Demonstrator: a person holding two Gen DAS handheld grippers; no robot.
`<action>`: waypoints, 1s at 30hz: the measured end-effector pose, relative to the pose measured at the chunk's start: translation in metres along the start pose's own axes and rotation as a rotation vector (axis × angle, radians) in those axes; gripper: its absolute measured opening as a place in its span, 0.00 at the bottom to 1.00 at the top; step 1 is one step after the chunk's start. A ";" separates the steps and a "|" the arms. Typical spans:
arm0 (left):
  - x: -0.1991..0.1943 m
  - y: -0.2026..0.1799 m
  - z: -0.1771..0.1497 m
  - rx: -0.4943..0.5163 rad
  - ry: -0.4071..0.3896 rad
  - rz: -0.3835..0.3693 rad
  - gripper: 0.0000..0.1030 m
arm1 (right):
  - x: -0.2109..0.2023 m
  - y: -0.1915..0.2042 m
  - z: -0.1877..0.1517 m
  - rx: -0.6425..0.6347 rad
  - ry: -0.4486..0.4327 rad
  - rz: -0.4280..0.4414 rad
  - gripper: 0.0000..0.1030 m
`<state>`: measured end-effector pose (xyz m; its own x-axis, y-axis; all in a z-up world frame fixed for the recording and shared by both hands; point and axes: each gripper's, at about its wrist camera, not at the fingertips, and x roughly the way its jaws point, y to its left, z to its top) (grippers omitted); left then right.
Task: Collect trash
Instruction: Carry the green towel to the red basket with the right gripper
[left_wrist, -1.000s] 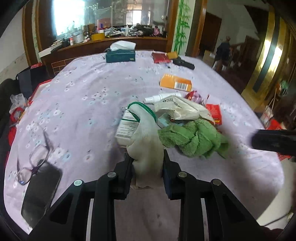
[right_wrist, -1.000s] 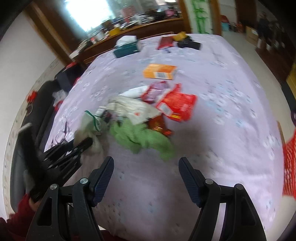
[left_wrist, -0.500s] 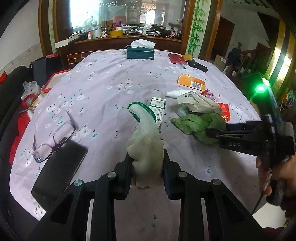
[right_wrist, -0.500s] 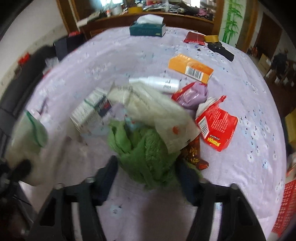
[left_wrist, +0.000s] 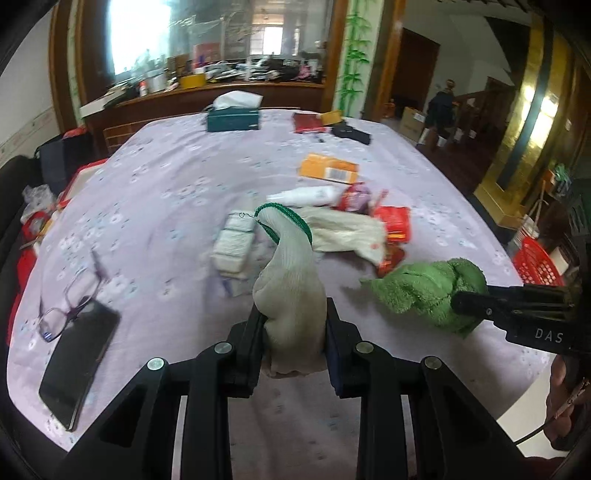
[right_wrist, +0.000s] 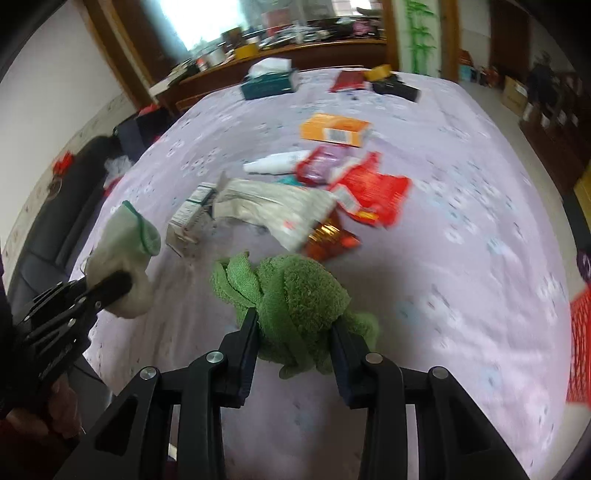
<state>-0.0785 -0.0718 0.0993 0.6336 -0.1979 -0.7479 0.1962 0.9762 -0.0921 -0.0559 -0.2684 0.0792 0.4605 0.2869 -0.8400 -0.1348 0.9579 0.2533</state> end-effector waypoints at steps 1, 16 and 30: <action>0.000 -0.006 0.001 0.008 0.000 -0.007 0.26 | -0.005 -0.007 -0.002 0.020 -0.007 -0.002 0.38; 0.007 -0.101 0.019 0.127 -0.006 -0.086 0.26 | -0.070 -0.077 -0.014 0.135 -0.123 -0.042 0.38; 0.011 -0.140 0.030 0.167 -0.017 -0.065 0.26 | -0.100 -0.108 -0.012 0.151 -0.183 -0.027 0.38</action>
<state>-0.0761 -0.2137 0.1236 0.6276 -0.2634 -0.7327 0.3580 0.9333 -0.0289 -0.0981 -0.4007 0.1297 0.6155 0.2423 -0.7500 0.0068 0.9499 0.3124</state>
